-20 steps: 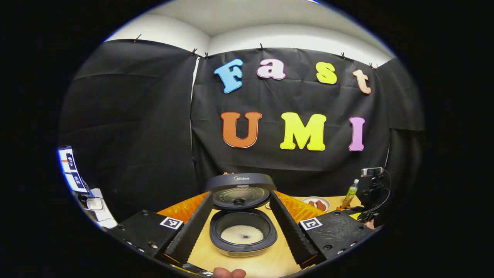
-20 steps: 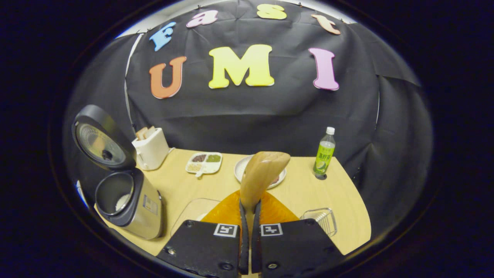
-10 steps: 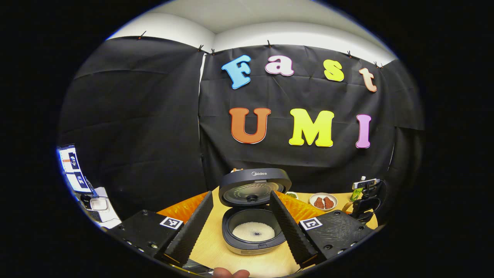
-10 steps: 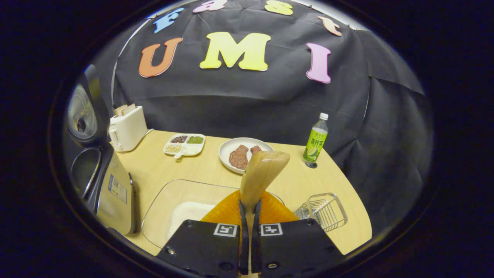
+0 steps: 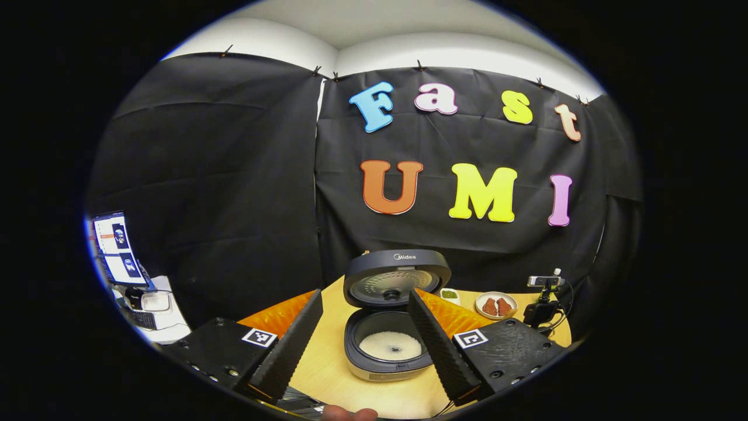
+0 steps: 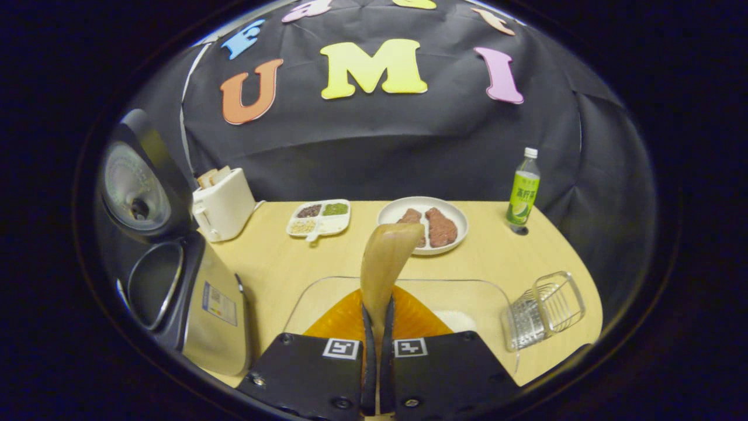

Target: Close the left gripper, press the button to open the rice cooker; take a wooden spoon from the chopstick holder with the right hand, scoop a spoonful of rice and pour it into the rice cooker, then put the wooden spoon back into the chopstick holder.

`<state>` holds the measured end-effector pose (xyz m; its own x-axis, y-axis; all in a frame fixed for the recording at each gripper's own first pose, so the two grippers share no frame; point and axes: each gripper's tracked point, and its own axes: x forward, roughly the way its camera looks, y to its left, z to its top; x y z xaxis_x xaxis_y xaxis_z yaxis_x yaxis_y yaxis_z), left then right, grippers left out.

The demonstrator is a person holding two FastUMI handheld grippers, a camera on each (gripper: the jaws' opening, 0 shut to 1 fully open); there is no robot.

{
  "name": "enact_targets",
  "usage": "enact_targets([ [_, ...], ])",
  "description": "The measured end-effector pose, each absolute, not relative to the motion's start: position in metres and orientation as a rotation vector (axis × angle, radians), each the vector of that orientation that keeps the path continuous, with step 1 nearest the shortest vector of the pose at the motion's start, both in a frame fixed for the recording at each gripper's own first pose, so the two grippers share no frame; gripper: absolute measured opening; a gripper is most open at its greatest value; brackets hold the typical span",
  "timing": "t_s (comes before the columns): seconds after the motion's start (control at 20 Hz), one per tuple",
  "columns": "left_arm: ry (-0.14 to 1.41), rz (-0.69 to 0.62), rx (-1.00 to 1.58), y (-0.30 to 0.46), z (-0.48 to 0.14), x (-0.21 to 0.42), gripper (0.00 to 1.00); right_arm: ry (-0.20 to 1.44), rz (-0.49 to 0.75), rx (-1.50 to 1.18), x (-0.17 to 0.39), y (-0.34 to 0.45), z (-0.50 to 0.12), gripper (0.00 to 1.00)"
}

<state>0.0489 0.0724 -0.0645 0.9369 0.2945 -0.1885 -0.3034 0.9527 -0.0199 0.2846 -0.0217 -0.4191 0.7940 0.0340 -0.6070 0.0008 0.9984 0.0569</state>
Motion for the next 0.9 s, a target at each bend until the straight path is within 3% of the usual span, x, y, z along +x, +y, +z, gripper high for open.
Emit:
enact_targets([
  [0.35,0.192,0.327,-0.044,0.069,-0.067,0.044,0.95,0.724,0.144,0.283,0.274,0.005,-0.414,0.08],
  [0.9,0.211,0.339,-0.027,0.057,-0.067,0.041,0.95,0.78,0.059,0.774,0.265,-0.046,-0.417,0.08],
])
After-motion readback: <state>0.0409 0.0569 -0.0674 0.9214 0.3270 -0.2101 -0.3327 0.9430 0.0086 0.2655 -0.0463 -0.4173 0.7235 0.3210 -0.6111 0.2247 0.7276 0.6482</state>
